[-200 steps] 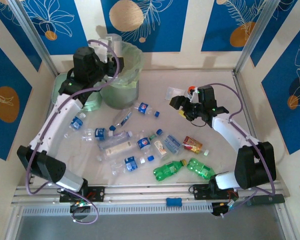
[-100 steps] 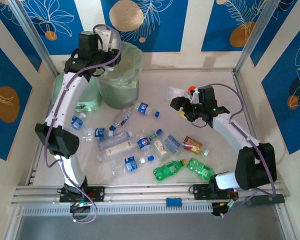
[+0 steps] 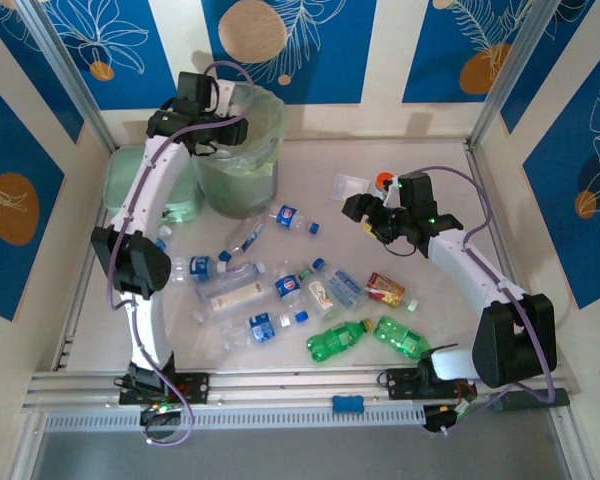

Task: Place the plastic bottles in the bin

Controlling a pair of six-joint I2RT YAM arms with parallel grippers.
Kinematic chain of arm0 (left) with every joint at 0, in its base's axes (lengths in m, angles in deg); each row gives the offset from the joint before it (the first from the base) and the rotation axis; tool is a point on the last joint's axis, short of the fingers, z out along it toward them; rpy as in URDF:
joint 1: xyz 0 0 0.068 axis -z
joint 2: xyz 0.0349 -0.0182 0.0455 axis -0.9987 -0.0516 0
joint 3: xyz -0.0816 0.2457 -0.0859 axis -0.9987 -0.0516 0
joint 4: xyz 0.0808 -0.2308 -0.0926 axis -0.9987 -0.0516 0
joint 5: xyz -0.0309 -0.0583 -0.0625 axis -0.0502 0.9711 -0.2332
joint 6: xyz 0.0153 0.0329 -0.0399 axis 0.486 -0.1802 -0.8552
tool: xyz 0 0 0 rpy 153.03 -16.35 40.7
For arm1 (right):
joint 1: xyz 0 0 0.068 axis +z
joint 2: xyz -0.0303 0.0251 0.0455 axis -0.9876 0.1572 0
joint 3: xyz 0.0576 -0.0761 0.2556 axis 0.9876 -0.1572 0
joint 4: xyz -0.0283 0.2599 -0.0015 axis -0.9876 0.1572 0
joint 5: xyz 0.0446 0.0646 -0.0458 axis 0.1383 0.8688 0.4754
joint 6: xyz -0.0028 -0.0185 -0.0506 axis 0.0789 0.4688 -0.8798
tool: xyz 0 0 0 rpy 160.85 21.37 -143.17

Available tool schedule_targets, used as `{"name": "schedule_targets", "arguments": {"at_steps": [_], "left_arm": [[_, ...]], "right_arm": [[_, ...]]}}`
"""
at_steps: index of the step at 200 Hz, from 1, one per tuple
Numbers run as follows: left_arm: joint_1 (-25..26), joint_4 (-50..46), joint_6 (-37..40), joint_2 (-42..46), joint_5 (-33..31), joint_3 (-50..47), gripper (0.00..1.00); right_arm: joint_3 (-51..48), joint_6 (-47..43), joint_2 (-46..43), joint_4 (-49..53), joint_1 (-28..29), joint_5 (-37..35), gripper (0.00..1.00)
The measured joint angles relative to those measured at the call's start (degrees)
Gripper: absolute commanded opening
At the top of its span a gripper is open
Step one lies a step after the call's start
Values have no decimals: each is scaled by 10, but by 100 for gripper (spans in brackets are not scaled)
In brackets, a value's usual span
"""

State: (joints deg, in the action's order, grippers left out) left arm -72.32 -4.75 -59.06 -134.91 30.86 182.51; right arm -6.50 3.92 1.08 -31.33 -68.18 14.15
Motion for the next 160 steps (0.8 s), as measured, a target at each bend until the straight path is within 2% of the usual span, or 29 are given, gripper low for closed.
{"name": "schedule_targets", "arguments": {"at_steps": [38,54,86,115,149,160], "left_arm": [[0,0,1,-1,-2,2,85],[0,0,-3,-1,-1,8,93],[0,0,-5,0,0,11,100],[0,-6,-14,11,3,10,100],[-1,-2,-18,99,3,-50,100],[-2,6,-20,143,0,-89,100]], "right_arm": [[0,-1,-3,0,0,0,84],[0,-4,-3,0,0,0,85],[0,-5,-3,0,0,-2,87],[0,-9,-3,0,6,-6,91],[0,-16,-3,-1,17,-17,100],[0,-19,-3,-1,21,-20,99]]}}
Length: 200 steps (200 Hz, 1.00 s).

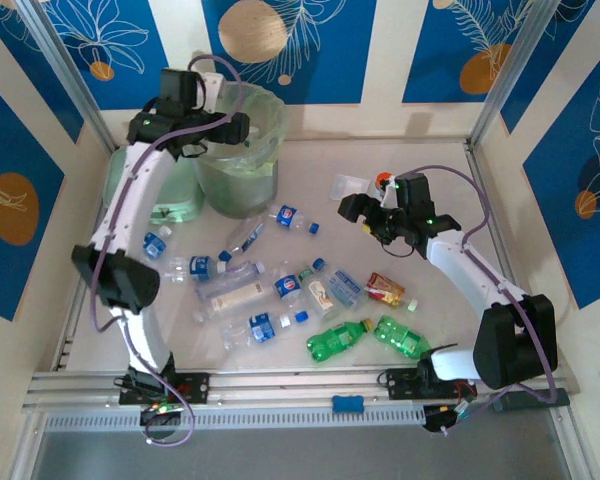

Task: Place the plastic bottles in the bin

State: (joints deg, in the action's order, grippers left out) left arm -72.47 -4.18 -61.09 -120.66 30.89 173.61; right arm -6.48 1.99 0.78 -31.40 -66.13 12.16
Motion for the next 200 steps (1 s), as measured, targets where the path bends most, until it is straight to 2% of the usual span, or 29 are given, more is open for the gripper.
{"name": "schedule_targets", "arguments": {"at_steps": [50,79,108,162,200], "left_arm": [[-34,65,-32,197,-12,-220,100],[-78,103,-63,282,-26,-361,100],[-142,129,-105,346,-32,-497,100],[-210,197,-166,391,-45,-680,100],[-239,249,-183,336,-47,-719,100]], "right_arm": [[1,-7,0,0,6,-14,99],[1,-7,0,-2,10,-17,99],[1,-7,0,-2,12,-17,99],[1,-7,1,-3,16,-17,99],[1,-6,1,-4,21,-17,99]]}}
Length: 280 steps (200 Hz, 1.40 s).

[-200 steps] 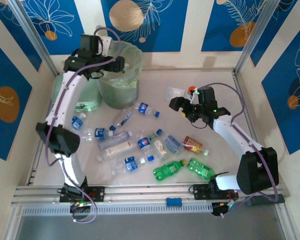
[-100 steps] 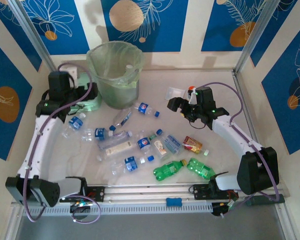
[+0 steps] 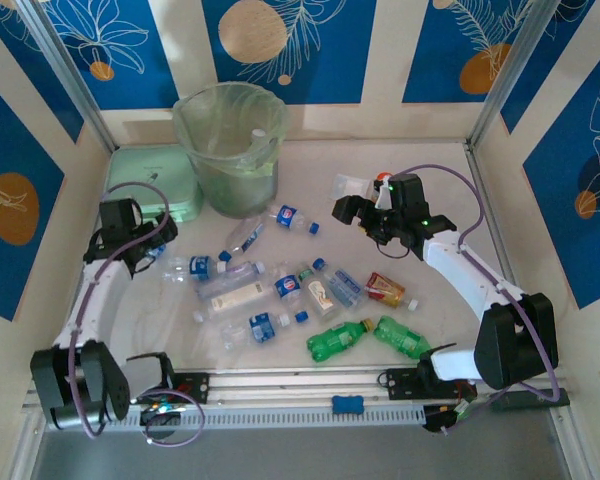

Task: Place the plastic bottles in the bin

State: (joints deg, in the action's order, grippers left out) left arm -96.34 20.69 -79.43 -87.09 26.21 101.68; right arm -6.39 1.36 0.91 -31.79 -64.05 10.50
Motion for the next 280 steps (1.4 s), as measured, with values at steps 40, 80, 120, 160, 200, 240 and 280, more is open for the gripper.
{"name": "schedule_targets", "arguments": {"at_steps": [40,80,120,160,200,240,280], "left_arm": [[-44,-5,17,-132,20,78,100],[-47,-27,79,-228,43,162,100],[-47,-57,125,-261,48,176,100],[-47,-74,144,-263,47,176,100],[-45,-90,148,-262,42,164,100],[-44,-105,156,-261,29,138,95],[-40,-108,158,-261,20,134,93]], "right_arm": [[0,0,-1,2,0,-9,99],[0,-1,-12,4,-1,-14,99],[0,0,-16,4,-3,-18,99],[0,0,-16,4,-3,-19,99],[0,0,-16,2,-4,-19,99],[0,0,-16,-2,-9,-18,99],[0,0,-15,-3,-12,-17,99]]}}
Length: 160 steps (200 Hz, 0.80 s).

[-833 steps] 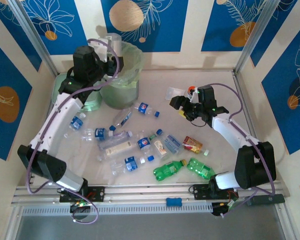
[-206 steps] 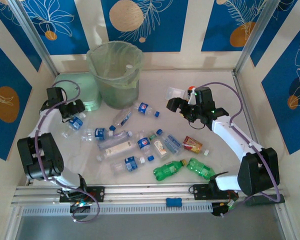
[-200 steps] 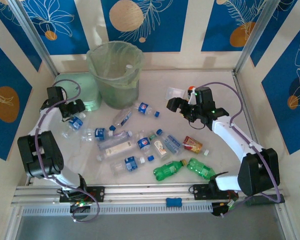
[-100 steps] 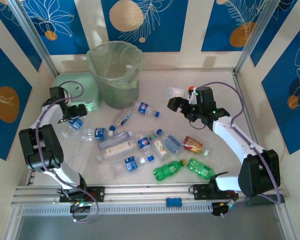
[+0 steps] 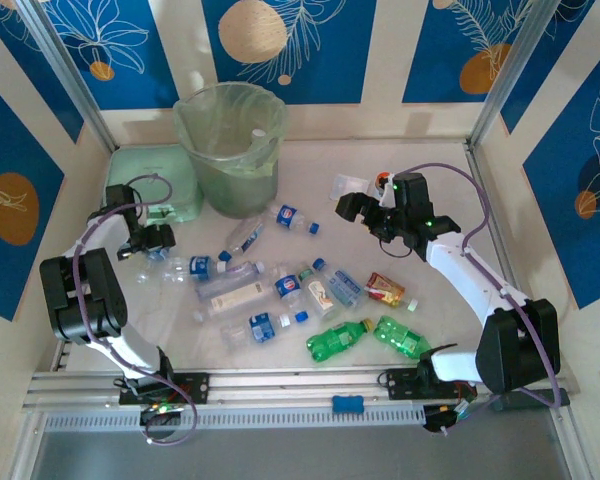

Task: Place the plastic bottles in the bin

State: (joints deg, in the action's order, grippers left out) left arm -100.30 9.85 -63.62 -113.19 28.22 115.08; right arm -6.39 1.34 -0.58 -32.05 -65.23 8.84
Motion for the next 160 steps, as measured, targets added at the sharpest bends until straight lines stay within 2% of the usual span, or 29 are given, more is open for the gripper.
{"name": "schedule_targets", "arguments": {"at_steps": [61,121,160], "left_arm": [[10,0,0,-5,-11,0,86],[15,0,3,-27,-31,0,87],[21,-1,16,-28,-40,0,68]], "right_arm": [[-1,0,0,0,-8,0,100],[-8,0,-5,0,-9,0,100],[-13,0,-7,-4,-9,0,100]]}}
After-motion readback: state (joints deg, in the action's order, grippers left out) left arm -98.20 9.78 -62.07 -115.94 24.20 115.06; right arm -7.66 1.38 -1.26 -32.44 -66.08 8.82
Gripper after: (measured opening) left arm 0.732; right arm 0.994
